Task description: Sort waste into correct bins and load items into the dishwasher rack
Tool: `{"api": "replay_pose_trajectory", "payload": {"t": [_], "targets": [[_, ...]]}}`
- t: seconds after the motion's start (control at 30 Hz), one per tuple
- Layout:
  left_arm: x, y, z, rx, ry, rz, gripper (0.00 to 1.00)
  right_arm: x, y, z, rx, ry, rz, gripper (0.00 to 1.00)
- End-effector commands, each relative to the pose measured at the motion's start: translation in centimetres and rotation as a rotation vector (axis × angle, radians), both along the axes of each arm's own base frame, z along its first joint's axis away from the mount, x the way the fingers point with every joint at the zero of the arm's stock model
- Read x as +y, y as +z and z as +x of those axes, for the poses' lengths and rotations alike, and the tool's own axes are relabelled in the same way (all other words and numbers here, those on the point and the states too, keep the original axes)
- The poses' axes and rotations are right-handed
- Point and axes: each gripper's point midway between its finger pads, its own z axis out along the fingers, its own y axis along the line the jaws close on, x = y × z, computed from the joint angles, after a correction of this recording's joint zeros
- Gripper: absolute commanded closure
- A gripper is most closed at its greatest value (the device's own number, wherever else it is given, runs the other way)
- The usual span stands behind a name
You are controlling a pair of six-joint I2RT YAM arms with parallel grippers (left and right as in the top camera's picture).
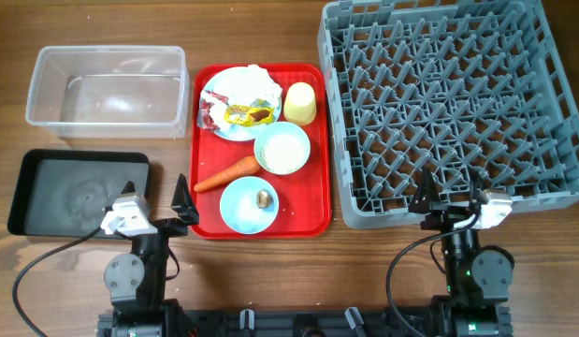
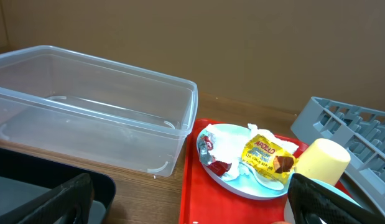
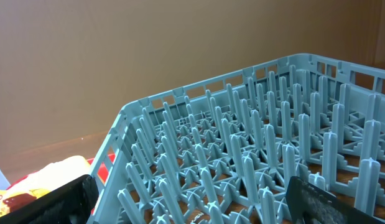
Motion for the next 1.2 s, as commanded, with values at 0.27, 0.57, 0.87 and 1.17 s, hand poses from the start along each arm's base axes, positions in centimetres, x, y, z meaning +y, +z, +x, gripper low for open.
{"api": "replay_pose_trajectory", "payload": {"t": [0.27, 0.57, 0.87, 1.17], "targets": [[-0.02, -0.28, 0.02, 0.001, 0.0, 0.013, 0.0, -0.36, 0.28, -0.04, -0.012, -0.019, -0.064, 0.0], [-0.02, -0.28, 0.02, 0.001, 0.0, 0.013, 0.0, -0.36, 0.32, -0.04, -0.014, -0.019, -0.062, 0.0], [-0.02, -0.28, 0.02, 0.001, 0.0, 0.013, 0.0, 0.02, 0.37, -0.04, -0.017, 0.003, -0.013, 0.0], [0.04, -0.27, 0.02, 0.001, 0.004, 0.013, 0.0, -0.49, 0.95, -0.06, -0.04, -0.027, -0.016, 0.0]]}}
